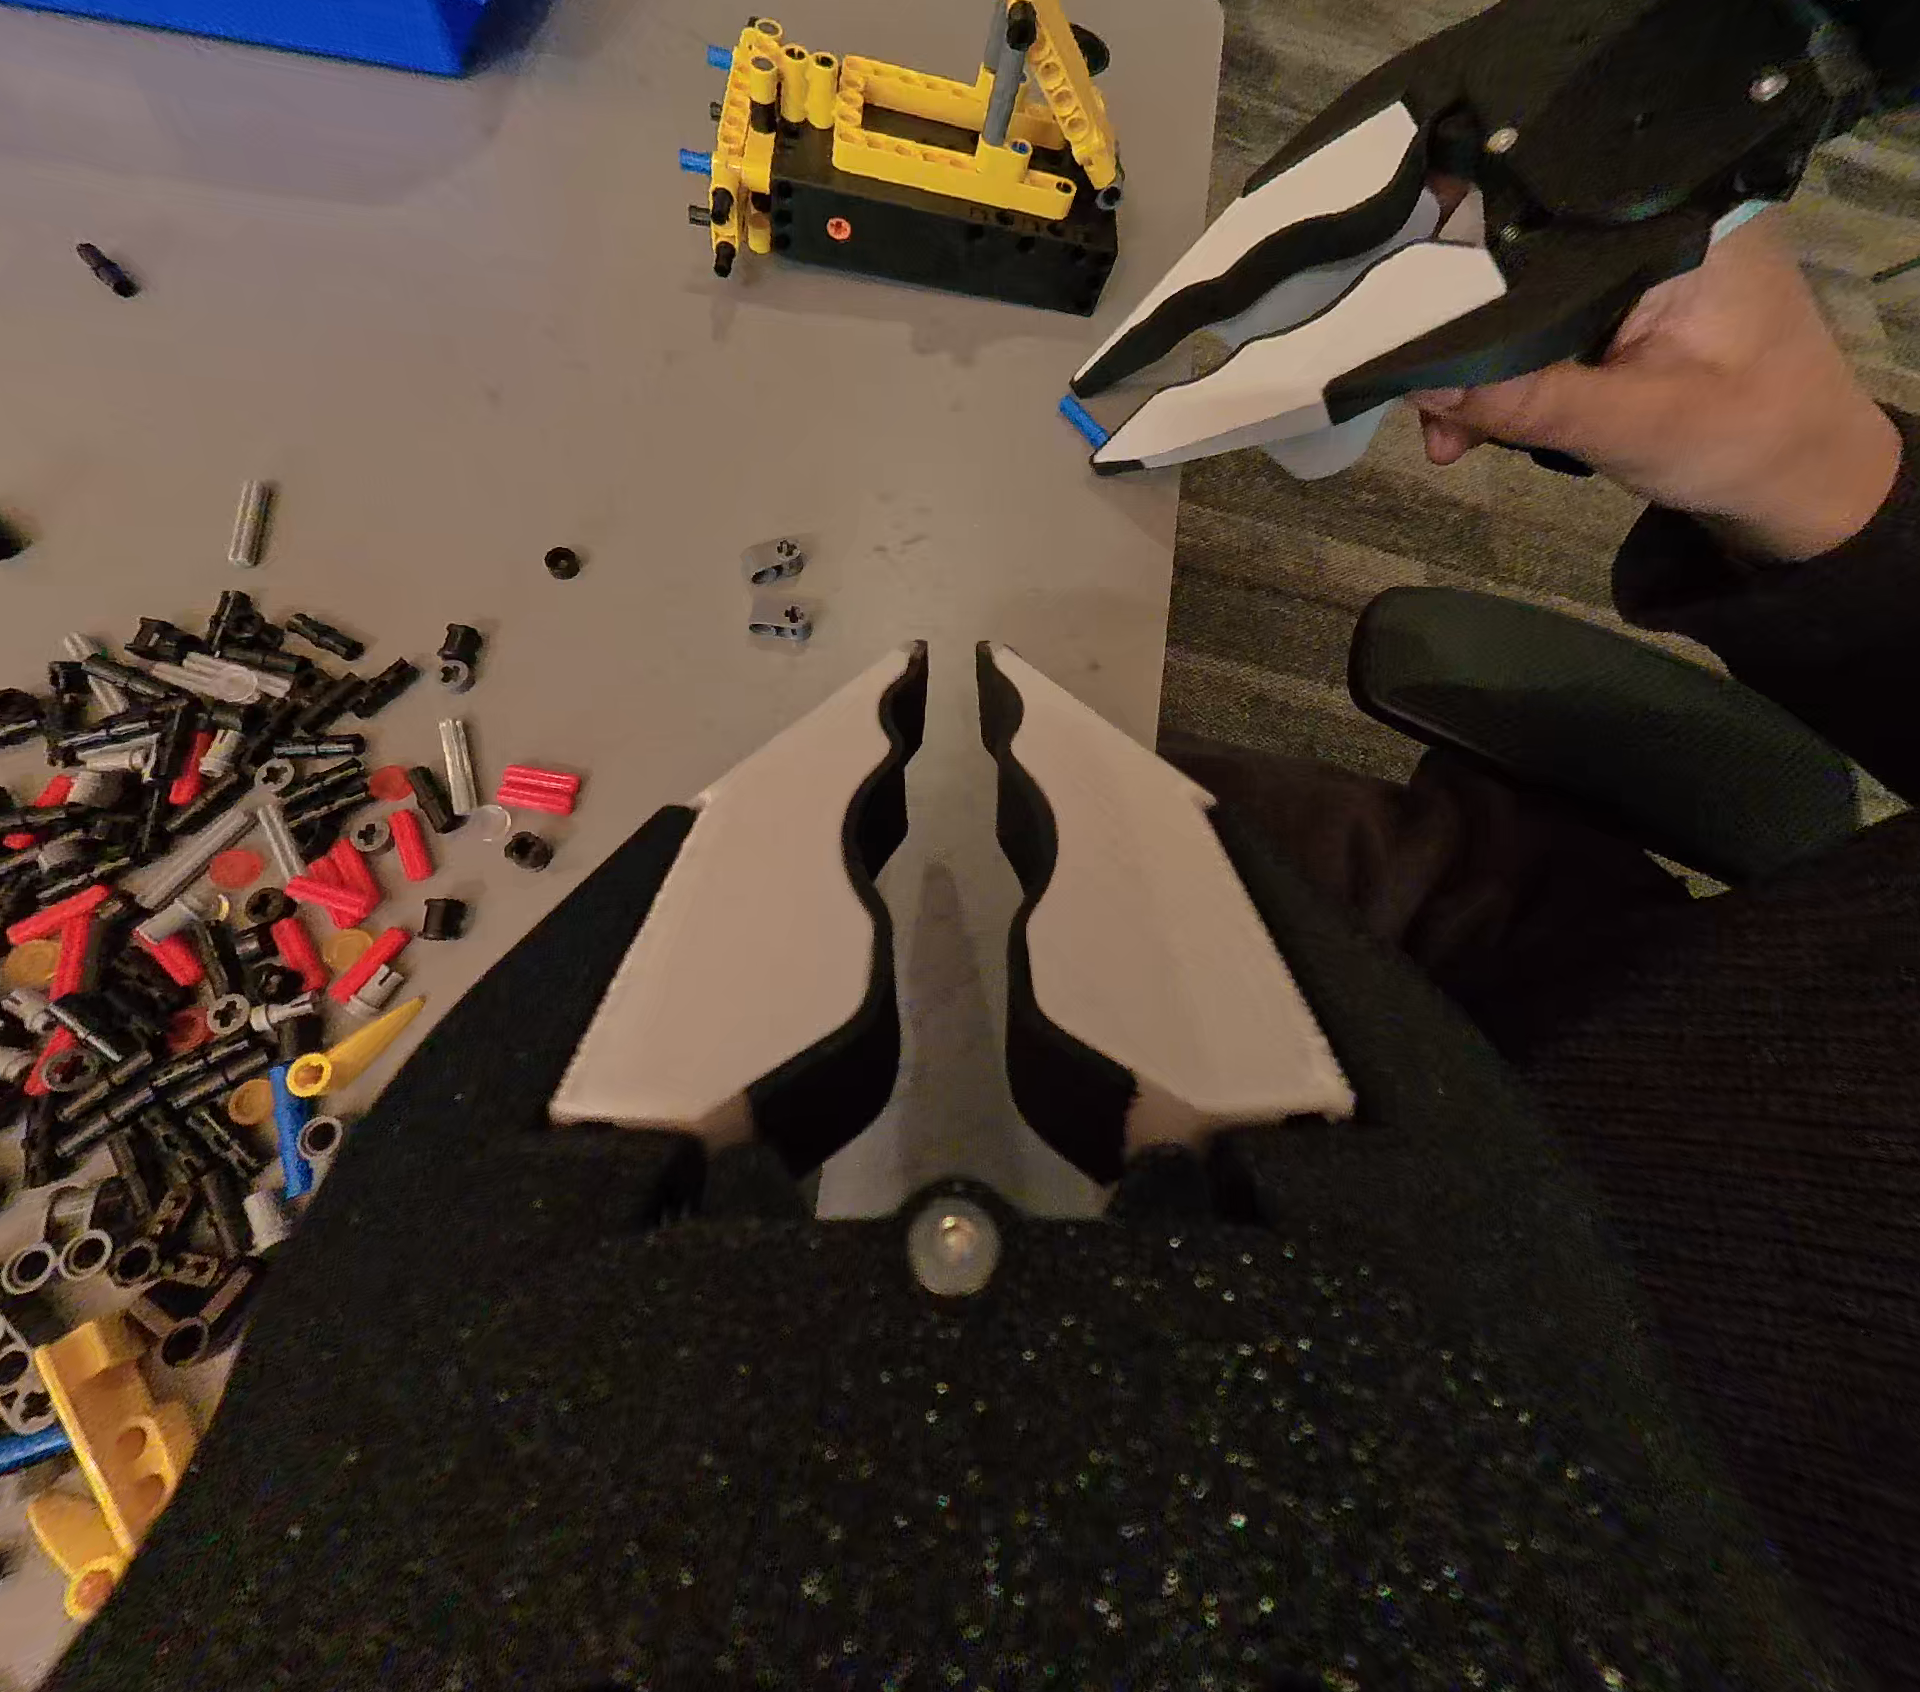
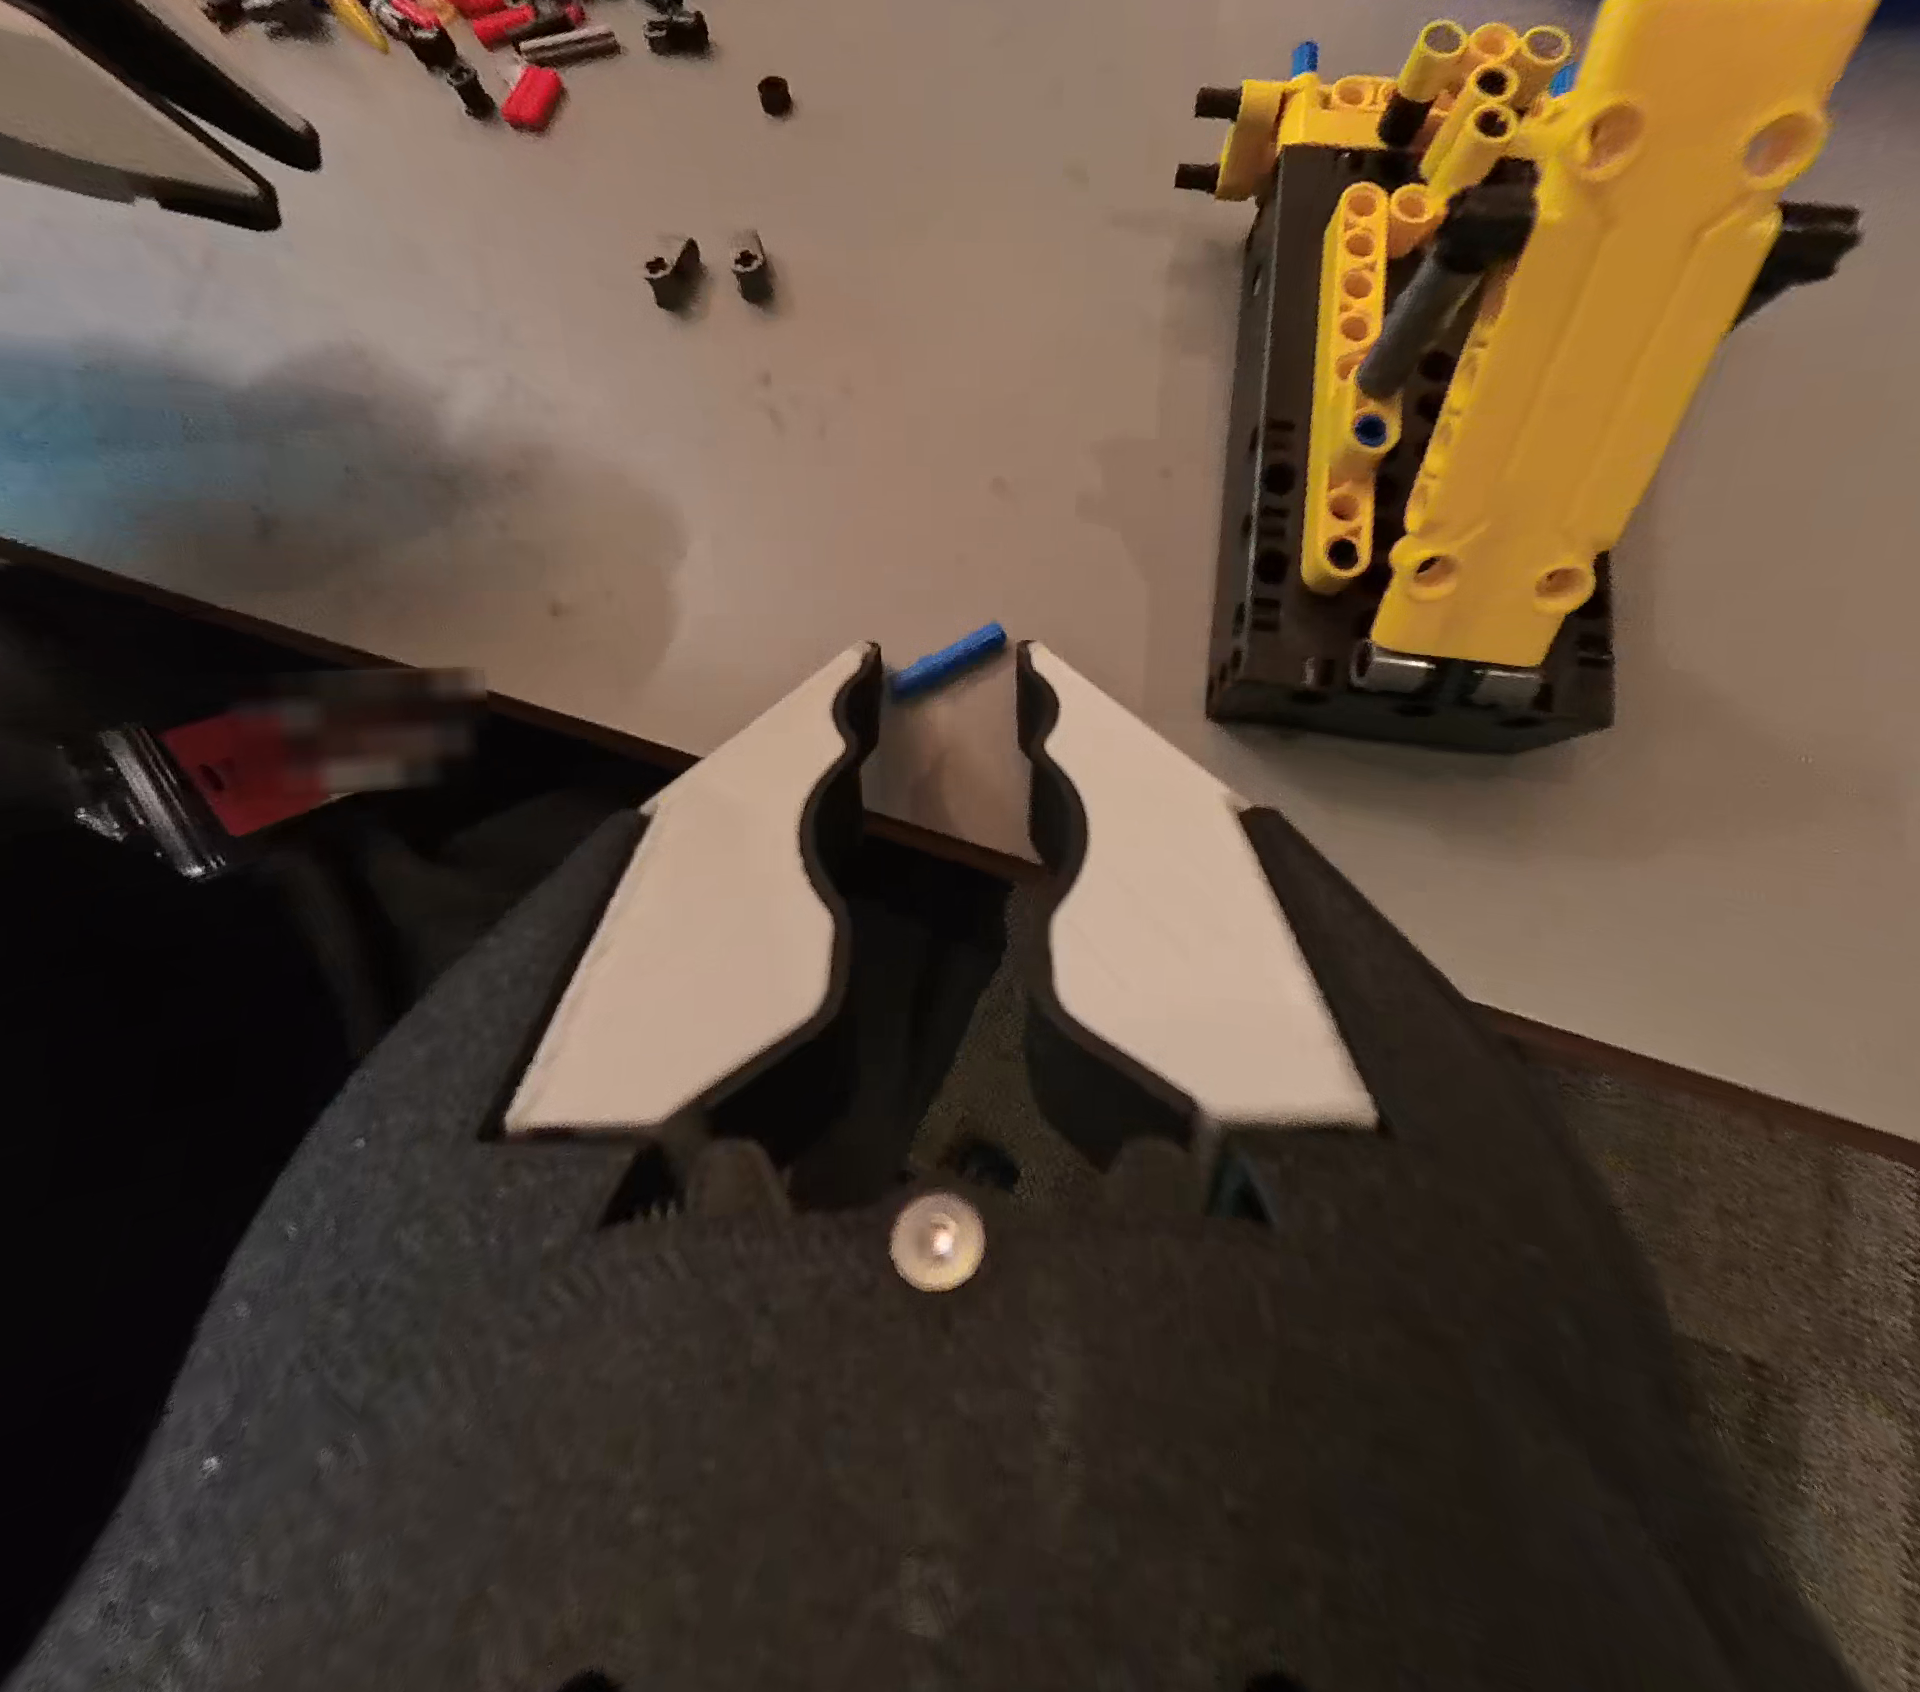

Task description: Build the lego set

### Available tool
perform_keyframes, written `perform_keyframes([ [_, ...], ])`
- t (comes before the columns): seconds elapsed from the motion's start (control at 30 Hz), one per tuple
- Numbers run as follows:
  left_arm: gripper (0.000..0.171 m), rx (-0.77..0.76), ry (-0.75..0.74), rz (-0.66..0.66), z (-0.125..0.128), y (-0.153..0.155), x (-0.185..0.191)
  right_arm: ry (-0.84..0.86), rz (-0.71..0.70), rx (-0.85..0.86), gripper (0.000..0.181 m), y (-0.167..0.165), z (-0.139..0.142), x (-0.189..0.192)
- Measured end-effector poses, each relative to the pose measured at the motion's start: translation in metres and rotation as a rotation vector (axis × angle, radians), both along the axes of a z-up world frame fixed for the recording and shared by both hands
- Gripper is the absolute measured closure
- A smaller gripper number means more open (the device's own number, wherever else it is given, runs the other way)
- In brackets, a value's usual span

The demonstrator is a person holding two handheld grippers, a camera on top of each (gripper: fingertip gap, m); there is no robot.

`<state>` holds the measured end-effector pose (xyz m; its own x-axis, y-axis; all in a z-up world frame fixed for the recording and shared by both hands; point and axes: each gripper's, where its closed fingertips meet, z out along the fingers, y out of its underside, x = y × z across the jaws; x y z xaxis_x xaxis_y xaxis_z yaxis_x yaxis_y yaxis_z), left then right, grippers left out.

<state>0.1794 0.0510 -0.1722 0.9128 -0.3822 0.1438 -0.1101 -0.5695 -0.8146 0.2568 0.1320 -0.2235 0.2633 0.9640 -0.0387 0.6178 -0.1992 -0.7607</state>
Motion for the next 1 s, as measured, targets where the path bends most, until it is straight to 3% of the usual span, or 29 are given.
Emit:
perform_keyframes([
  [0.13, 0.163, 0.010, -0.041, 0.004, 0.002, 0.000, 0.002, -0.037, -0.019, 0.050, 0.161, 0.001, -0.001, -0.001],
  [0.23, 0.163, 0.019, -0.074, 0.002, 0.004, -0.001, 0.005, -0.051, -0.018, 0.076, 0.177, -0.001, -0.001, -0.005],
  [0.4, 0.163, 0.041, -0.157, 0.003, 0.010, -0.004, 0.008, 0.018, 0.059, 0.158, 0.177, -0.016, 0.011, -0.019],
  [0.5, 0.160, 0.064, -0.374, -0.026, 0.024, -0.008, 0.019, 0.249, 0.213, 0.228, 0.177, -0.052, 0.052, -0.037],
  [0.57, 0.138, 0.133, -0.615, -0.095, 0.050, -0.017, 0.029, 0.368, 0.271, 0.313, 0.177, -0.070, 0.080, -0.042],
  [0.6, 0.129, 0.175, -0.741, -0.120, 0.065, -0.022, 0.030, 0.410, 0.297, 0.365, 0.177, -0.076, 0.091, -0.043],
  [0.7, 0.126, 0.204, -1.011, -0.126, 0.085, -0.030, 0.018, 0.463, 0.331, 0.562, 0.177, -0.088, 0.112, -0.047],
  [0.83, 0.126, 0.096, -1.091, -0.140, 0.077, -0.037, 0.022, 0.502, 0.433, 0.694, 0.177, -0.112, 0.121, -0.055],
  [1.0, 0.125, 0.029, -1.246, -0.229, 0.084, -0.050, 0.034, 0.555, 0.517, 0.668, 0.177, -0.133, 0.123, -0.062],
])
